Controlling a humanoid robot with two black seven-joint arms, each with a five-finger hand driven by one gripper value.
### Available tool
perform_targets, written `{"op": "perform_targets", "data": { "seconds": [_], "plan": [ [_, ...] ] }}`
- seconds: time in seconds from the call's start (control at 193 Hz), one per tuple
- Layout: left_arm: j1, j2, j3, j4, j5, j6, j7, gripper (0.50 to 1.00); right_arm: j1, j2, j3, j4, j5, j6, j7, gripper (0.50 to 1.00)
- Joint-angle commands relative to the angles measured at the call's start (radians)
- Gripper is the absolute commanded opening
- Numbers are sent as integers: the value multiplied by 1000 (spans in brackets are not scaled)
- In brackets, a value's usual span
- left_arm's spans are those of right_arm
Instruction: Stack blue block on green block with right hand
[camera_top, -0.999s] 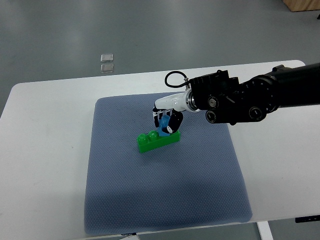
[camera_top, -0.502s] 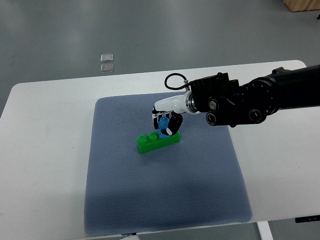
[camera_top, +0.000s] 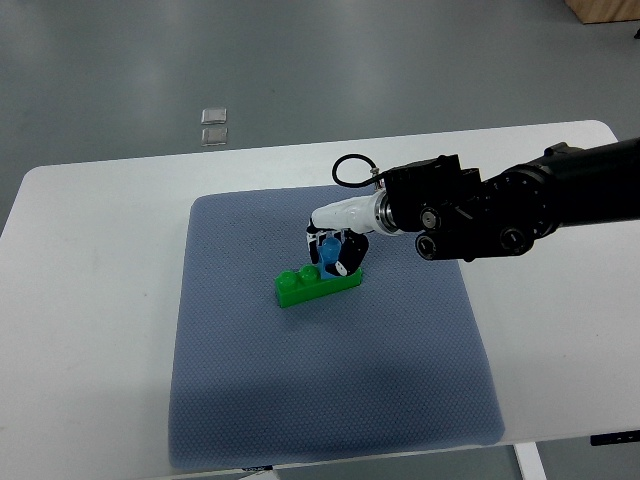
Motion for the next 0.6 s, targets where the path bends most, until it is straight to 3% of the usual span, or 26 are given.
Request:
{"op": "perform_targets", "data": {
  "seconds": [0.0, 0.254, 0.305, 0.404, 0.595],
  "plan": [
    [1, 0, 0, 0, 0, 0, 0, 1000, -2, 0, -1, 0, 0, 0, 0, 588],
    [1, 0, 0, 0, 0, 0, 0, 1000, -3, -3, 2, 0, 0, 3, 2, 609],
    [-1, 0, 0, 0, 0, 0, 0, 1000, -3, -3, 7, 0, 3, 8, 0, 684],
    [-1, 0, 0, 0, 0, 0, 0, 1000, -2, -8, 13, 0, 10, 9, 0, 752],
    [-1, 0, 0, 0, 0, 0, 0, 1000, 0, -11, 16, 2, 12, 11, 0, 789]
  ]
}}
